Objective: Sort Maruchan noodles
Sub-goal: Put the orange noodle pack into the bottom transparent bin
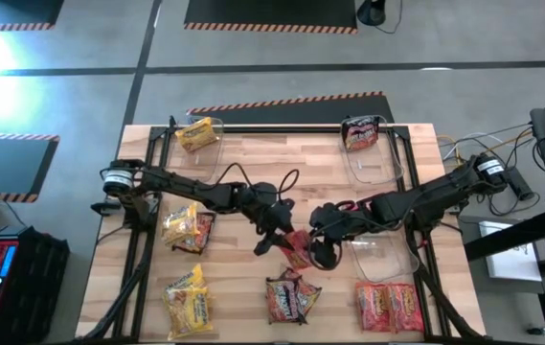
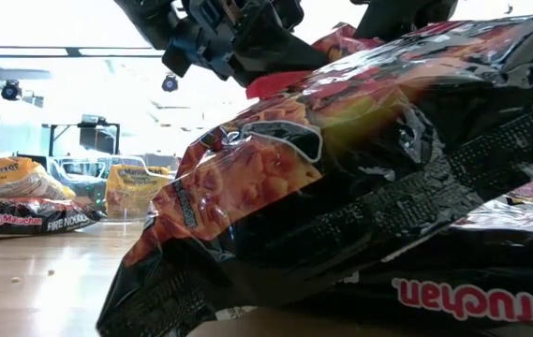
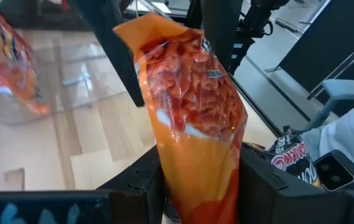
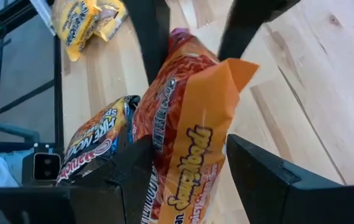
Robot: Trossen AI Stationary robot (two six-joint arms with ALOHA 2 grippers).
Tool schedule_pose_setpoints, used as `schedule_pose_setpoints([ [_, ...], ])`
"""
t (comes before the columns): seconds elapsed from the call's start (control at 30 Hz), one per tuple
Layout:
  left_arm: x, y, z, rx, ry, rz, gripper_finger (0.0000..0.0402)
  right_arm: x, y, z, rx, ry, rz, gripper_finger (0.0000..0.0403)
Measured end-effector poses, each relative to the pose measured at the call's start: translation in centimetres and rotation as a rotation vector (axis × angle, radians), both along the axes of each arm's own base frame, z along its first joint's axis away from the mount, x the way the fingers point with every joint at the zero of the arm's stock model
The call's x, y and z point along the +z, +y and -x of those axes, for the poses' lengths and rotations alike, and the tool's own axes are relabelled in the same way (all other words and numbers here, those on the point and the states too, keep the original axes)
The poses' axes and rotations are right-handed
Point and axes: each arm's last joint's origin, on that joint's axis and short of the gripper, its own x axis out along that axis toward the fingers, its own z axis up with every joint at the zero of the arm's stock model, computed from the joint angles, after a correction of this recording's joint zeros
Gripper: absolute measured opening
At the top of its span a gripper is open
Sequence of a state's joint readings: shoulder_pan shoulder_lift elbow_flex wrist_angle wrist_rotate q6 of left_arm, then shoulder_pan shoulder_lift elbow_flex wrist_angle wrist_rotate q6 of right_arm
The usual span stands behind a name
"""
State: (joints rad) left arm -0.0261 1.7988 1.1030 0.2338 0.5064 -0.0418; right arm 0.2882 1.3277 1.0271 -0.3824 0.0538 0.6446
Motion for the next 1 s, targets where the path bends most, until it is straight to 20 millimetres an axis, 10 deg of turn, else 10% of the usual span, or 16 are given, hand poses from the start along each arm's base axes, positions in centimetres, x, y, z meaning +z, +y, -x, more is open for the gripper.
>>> schedule_pose_setpoints([
  [1.0, 3.0, 2.2, 0.7, 0.052, -0.067, -0.004, 0.0144, 0.0, 0.0, 0.1, 0.054, 0.005, 0.034, 0.0119],
])
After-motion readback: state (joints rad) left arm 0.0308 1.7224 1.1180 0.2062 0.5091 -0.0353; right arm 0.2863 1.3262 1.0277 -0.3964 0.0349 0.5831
